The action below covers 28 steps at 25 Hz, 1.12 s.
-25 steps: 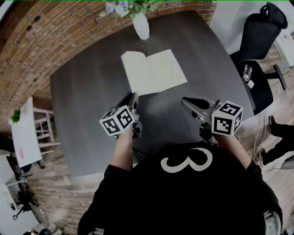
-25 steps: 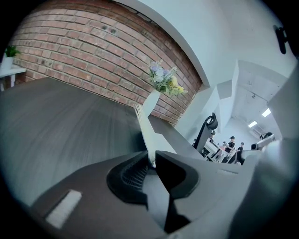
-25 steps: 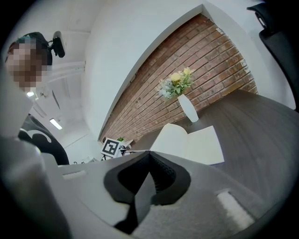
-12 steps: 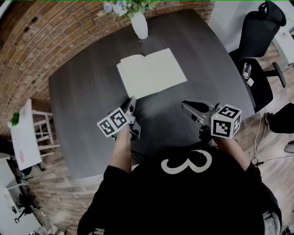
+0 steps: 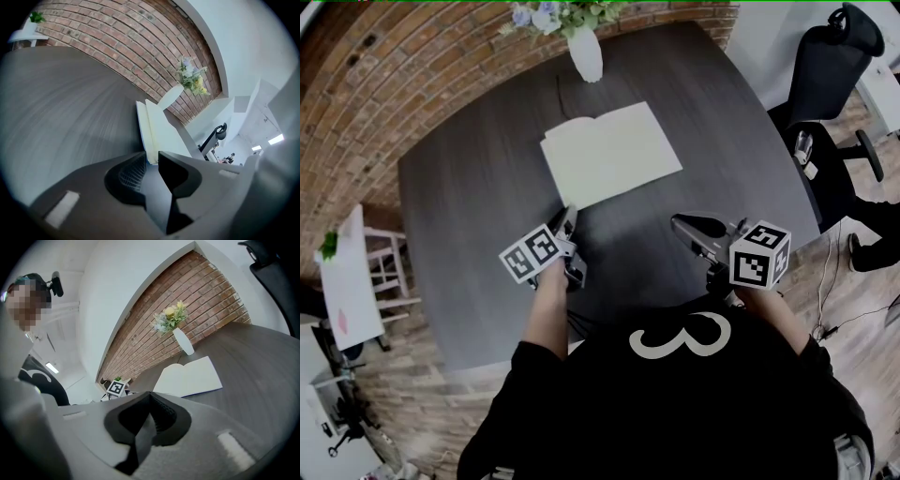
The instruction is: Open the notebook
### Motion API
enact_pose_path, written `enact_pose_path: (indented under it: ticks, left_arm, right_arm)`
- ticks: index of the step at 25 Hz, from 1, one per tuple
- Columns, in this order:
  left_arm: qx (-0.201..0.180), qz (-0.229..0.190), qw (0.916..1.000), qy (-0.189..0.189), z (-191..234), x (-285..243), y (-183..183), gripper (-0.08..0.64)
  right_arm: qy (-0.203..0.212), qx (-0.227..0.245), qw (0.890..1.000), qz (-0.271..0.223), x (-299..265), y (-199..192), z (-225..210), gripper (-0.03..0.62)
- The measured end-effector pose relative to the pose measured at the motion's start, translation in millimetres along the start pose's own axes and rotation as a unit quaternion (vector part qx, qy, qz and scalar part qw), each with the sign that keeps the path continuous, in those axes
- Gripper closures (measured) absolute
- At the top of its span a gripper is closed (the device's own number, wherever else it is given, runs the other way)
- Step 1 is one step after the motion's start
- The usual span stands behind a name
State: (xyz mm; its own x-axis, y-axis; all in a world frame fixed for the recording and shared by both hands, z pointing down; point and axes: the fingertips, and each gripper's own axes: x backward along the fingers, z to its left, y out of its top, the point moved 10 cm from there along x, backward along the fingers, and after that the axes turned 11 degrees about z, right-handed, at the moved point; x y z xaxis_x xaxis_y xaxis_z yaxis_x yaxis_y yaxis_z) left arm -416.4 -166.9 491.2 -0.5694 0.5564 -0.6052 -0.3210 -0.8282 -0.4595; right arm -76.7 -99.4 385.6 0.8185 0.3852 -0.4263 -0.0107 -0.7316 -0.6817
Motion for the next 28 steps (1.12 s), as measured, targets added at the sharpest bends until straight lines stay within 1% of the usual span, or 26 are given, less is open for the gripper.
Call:
enact_pose_path:
  ticks: [6,9,12,16,20,24,26,28]
  left_arm:
    - [-0.011,0.016,0.9997,0.015,0,3,-2,0.42]
    - [-0.013,0.02,0.9996,0.017,-1,7,-5,0.414]
    - [-0.021,0.015,0.9994,0.024,-3,14,-8,0.411]
    - [-0.045,0.003,0.9987,0.026,-16,25,-15,0.413]
    - [-0.084,-0.019,0.9961,0.021,-46,44,-22,0.422]
    - [-0.113,-0.033,0.993,0.003,-86,64,-40,0.428]
    - [-0.131,-0.04,0.9906,-0.004,-108,76,-49,0.434]
    - [-0.152,-0.051,0.9868,-0.022,-131,88,-59,0.448]
  right_arm:
    - [0.007,-0.004,1.0,0.004,-6,-1,-1,0.591]
    - [0.009,-0.003,1.0,0.009,-7,-2,-3,0.591]
    - [0.011,0.0,1.0,0.01,-7,0,-4,0.591]
    - [0.014,0.005,1.0,0.008,-2,1,-6,0.591]
    - [0.025,0.01,1.0,0.004,7,0,-2,0.591]
    - [0.039,0.017,0.999,0.004,25,-1,8,0.591]
    - [0.041,0.035,0.999,0.004,36,1,16,0.591]
    - [0.042,0.064,0.997,0.0,47,4,27,0.591]
